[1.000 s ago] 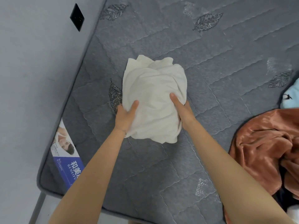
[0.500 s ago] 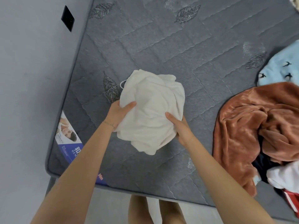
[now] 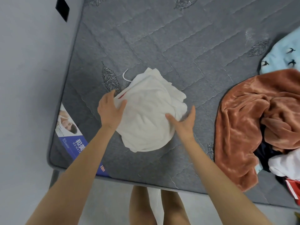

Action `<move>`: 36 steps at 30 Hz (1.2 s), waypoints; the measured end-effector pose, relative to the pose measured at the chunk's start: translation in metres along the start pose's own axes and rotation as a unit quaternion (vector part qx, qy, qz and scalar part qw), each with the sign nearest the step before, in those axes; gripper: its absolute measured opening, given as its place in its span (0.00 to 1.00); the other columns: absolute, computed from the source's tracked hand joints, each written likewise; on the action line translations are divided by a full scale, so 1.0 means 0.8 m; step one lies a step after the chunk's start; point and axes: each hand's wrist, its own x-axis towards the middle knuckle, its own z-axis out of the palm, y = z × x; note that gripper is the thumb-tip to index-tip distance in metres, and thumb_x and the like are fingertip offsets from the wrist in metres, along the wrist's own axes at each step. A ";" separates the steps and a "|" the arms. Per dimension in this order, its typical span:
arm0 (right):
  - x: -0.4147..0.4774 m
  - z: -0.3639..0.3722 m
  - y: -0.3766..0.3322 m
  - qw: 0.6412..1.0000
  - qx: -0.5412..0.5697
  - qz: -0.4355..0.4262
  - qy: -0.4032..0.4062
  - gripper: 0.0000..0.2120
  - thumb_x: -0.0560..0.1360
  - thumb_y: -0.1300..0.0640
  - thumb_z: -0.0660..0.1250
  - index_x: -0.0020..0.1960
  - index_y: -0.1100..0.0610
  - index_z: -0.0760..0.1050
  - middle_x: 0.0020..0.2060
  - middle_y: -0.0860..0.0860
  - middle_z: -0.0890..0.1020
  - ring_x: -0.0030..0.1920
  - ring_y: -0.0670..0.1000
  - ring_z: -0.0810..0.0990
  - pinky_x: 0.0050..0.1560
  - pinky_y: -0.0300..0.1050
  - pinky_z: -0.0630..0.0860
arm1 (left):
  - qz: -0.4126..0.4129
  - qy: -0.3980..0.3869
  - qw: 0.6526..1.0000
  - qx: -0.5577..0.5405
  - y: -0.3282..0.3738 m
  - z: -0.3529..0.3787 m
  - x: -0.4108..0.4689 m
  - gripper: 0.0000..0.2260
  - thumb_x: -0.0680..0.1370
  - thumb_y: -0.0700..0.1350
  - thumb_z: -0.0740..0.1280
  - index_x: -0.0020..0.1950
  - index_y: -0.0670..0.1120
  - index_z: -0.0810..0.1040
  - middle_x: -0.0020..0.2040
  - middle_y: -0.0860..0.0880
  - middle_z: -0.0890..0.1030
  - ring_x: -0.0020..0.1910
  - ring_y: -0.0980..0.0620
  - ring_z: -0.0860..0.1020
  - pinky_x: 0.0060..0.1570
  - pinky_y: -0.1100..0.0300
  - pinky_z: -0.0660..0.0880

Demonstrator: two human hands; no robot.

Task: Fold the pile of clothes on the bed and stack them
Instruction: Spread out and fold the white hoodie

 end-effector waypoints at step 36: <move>0.162 0.037 -0.090 0.944 -0.264 -0.027 -0.198 0.50 0.57 0.20 0.68 0.72 0.42 0.65 0.70 0.45 0.70 0.69 0.50 0.70 0.71 0.56 0.66 | -0.335 0.022 0.853 -0.400 -0.031 0.032 -0.050 0.21 0.77 0.61 0.65 0.61 0.49 0.68 0.55 0.53 0.75 0.54 0.54 0.75 0.56 0.57 0.72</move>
